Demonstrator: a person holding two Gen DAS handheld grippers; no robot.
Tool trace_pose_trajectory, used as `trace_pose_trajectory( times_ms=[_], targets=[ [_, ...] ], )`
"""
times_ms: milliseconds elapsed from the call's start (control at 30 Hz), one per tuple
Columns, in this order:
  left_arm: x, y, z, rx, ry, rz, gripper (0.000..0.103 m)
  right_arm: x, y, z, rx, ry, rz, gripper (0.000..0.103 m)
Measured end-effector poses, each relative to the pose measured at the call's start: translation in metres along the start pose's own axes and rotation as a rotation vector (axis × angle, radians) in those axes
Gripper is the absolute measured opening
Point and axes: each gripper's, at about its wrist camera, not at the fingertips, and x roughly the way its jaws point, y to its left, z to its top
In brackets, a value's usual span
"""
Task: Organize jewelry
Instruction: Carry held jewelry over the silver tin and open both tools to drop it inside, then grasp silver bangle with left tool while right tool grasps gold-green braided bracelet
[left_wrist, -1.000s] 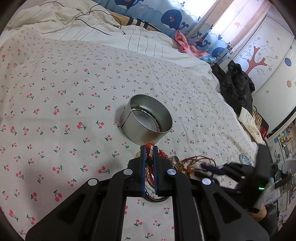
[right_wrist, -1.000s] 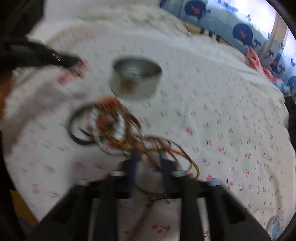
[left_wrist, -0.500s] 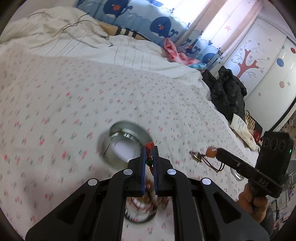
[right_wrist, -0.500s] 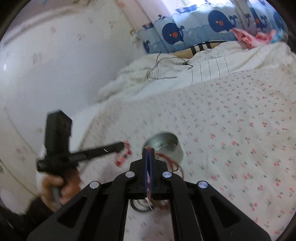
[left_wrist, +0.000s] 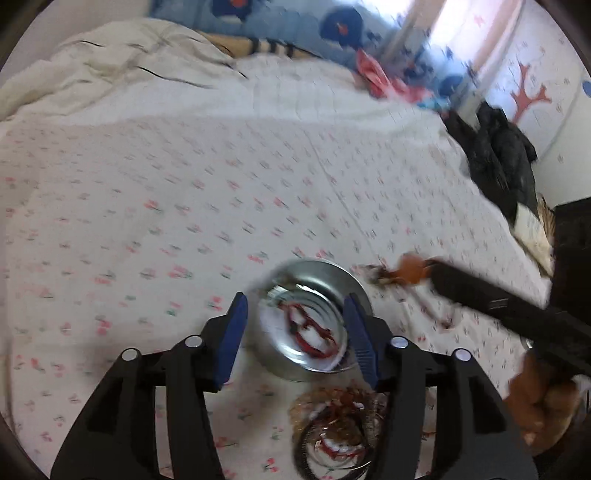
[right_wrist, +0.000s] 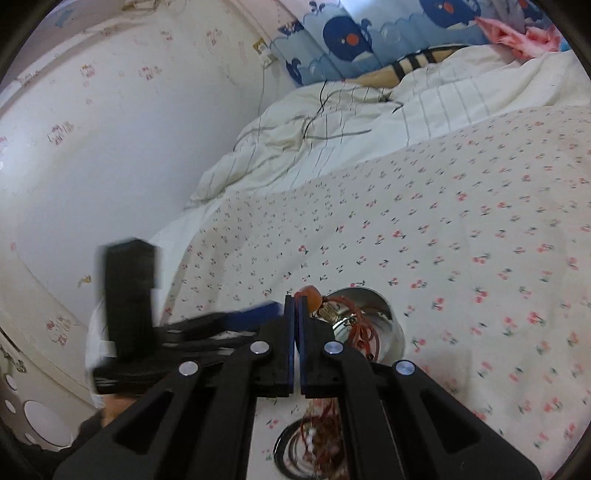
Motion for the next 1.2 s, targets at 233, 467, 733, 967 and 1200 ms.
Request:
trace_pose_trajectory(
  times_ms=[233,467,733,967,1200],
  targets=[
    [-0.025,0.036,-0.022,-0.064,0.004,0.063,0.052,0.044,-0.005,-0.018,-0.035,0.158,-0.122,0.003],
    [-0.018,0.018,-0.064,-0.001,0.099,0.004,0.053,-0.058,-0.022,-0.049,0.007,0.046,-0.265,0.041],
    [-0.018,-0.023,-0.088,0.075,0.113,-0.128,0.053,-0.100,-0.051,-0.094,0.071,0.099,-0.416,0.052],
    [-0.005,-0.064,-0.107,0.210,0.125,-0.038,0.053,-0.081,-0.052,-0.109,0.043,0.180,-0.442,0.051],
    [-0.003,-0.077,-0.108,0.232,0.080,-0.044,0.046,-0.073,-0.056,-0.111,0.056,0.192,-0.449,0.052]
  ],
)
